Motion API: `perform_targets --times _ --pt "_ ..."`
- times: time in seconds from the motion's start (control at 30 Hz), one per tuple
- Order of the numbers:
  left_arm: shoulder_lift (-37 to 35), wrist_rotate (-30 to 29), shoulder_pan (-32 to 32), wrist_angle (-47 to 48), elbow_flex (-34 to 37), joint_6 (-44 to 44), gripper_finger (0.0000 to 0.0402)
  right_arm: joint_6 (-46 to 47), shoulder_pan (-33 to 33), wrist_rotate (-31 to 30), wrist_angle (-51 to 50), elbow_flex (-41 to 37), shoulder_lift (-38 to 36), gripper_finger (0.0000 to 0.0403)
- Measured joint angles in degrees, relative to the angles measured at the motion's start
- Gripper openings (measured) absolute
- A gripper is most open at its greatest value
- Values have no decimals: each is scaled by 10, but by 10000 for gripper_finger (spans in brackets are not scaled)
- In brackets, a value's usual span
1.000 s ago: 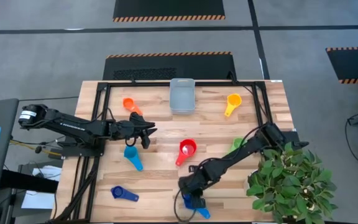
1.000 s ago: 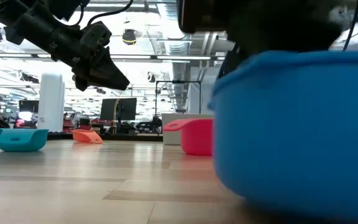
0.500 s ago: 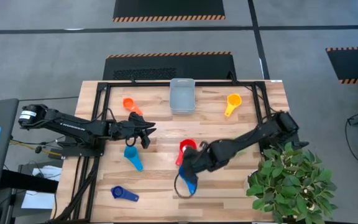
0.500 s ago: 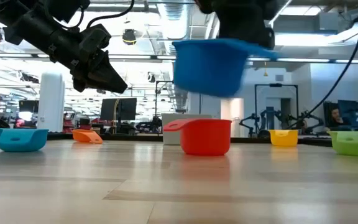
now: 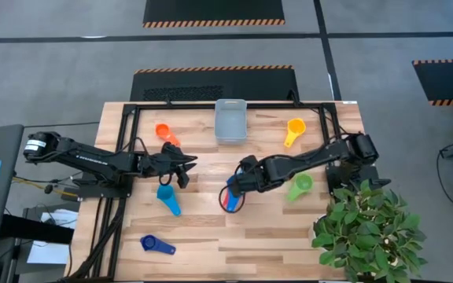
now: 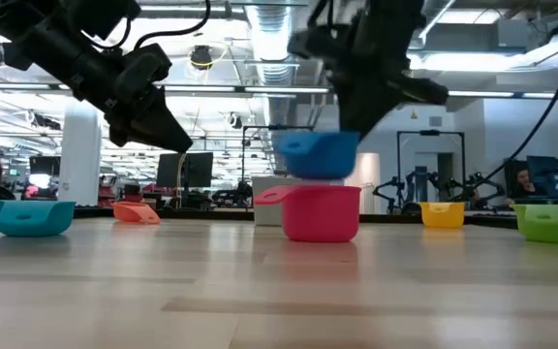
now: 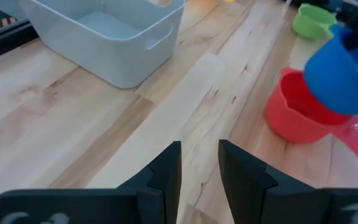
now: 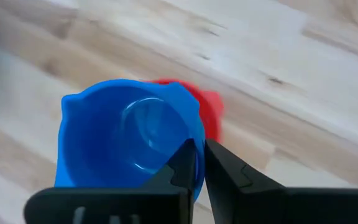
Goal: Nest measuring cups in basket
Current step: Stack the bottom blue measuring cup on top of the red measuring cup, then stack the yellow measuring cup on top of the blue measuring cup
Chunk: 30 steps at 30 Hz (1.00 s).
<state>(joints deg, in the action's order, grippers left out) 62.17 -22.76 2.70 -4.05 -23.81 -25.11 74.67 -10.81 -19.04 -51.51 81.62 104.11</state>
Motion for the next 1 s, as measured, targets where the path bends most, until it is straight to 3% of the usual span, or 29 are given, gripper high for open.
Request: perform_targets --times 0.3,0.57,0.8,1.0 --pt "0 0 0 8 0 19 93 53 12 21 42 -29 -3 64" --pt "0 0 0 8 0 19 93 25 12 23 36 -30 -3 108" --pt "0 11 0 10 0 13 93 -37 12 1 -49 -30 -16 156" --pt "0 13 0 18 0 2 93 -57 37 -41 -150 -50 -67 173"
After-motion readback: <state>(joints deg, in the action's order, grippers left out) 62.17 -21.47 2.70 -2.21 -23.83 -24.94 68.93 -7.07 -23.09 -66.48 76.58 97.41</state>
